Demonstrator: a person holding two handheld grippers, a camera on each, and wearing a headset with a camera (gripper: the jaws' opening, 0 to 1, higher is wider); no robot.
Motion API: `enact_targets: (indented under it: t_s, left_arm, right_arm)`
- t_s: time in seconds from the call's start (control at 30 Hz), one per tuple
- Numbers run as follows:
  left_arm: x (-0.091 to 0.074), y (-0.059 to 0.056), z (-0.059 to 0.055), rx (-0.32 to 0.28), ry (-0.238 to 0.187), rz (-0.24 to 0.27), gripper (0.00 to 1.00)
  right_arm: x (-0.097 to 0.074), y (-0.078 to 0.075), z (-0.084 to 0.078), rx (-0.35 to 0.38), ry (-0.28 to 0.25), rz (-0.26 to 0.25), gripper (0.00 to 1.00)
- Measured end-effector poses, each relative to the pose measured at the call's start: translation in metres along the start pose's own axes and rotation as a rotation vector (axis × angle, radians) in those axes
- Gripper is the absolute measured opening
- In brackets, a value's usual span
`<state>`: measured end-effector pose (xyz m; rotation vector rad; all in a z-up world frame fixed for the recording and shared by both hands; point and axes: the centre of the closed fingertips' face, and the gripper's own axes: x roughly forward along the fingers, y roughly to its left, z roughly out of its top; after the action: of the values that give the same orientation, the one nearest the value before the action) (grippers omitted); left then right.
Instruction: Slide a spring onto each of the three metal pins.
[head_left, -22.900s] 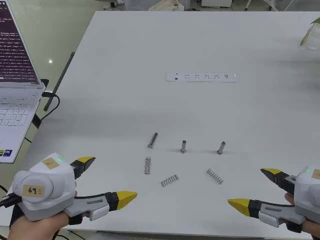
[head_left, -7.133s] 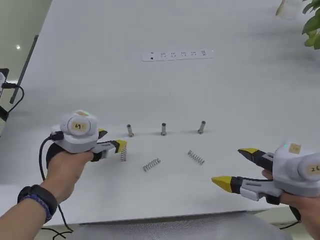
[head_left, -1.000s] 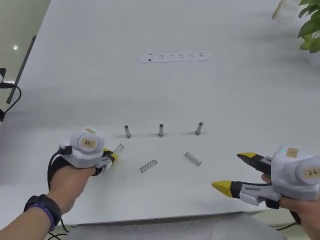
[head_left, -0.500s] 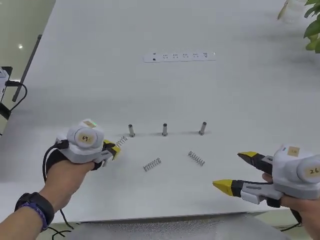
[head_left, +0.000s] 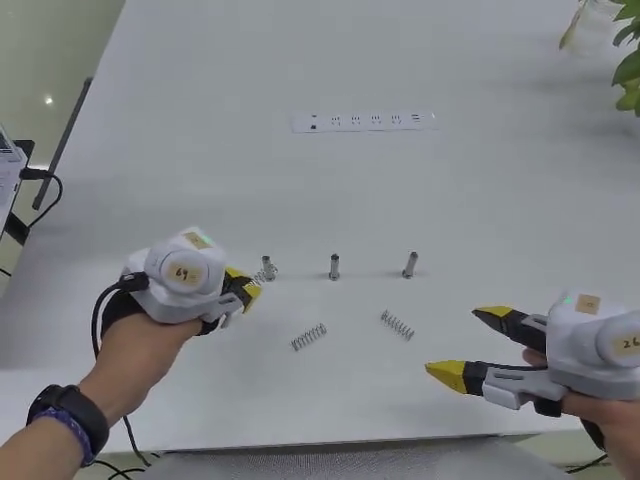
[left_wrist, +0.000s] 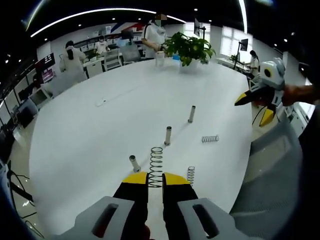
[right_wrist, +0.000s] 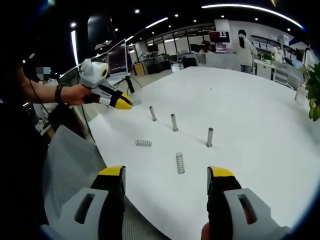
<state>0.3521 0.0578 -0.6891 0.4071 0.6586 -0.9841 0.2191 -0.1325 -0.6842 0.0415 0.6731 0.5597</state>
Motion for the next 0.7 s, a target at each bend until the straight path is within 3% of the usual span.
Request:
enact_targets:
  t_s: [0.33, 0.7]
  left_arm:
    - [0.003, -0.021, 0.022, 0.075, -0.028, -0.046, 0.02]
    - [0.005, -0.041, 0.037, 0.137, -0.043, -0.087, 0.02]
  right_arm:
    - [0.009, 0.002, 0.013, -0.021, -0.015, 0.032, 0.62]
    - [0.021, 0.006, 0.029, -0.04, -0.036, 0.074, 0.56]
